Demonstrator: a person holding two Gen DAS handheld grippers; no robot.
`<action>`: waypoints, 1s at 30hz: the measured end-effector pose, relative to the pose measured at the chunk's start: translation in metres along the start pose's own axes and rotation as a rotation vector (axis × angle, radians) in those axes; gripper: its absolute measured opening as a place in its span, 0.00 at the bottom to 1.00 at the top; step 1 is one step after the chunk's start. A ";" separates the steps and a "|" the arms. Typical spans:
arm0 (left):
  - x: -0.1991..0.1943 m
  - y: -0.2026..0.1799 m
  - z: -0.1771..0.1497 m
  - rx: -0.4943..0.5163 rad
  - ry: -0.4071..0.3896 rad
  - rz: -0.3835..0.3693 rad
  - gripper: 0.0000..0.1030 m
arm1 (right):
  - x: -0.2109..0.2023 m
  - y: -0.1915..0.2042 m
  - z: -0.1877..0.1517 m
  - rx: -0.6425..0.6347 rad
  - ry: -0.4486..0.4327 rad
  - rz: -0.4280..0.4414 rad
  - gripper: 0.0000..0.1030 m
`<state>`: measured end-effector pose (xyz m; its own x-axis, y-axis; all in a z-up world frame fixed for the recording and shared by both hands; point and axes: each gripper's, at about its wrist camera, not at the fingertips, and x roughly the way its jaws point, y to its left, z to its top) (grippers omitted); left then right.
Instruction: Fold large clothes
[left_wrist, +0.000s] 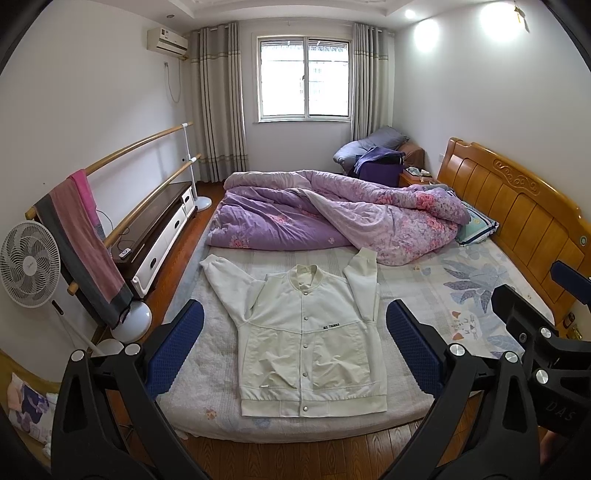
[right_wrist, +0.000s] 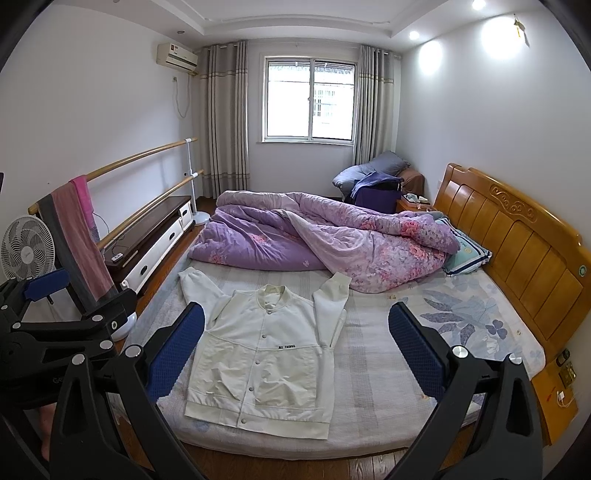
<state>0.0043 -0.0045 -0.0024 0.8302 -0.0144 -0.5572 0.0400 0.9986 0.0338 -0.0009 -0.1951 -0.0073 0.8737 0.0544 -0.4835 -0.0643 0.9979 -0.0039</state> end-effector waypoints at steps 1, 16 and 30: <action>0.000 0.000 0.000 0.001 0.000 0.000 0.96 | 0.000 -0.001 0.000 0.000 0.001 0.001 0.93; 0.014 -0.005 -0.013 0.007 0.006 -0.015 0.96 | 0.017 0.018 -0.004 0.018 0.018 -0.022 0.93; 0.020 0.028 -0.019 0.030 0.027 -0.058 0.96 | 0.022 0.038 -0.002 0.042 0.039 -0.056 0.93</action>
<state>0.0115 0.0238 -0.0285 0.8109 -0.0706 -0.5810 0.1049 0.9942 0.0255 0.0154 -0.1555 -0.0197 0.8558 -0.0018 -0.5173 0.0048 1.0000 0.0044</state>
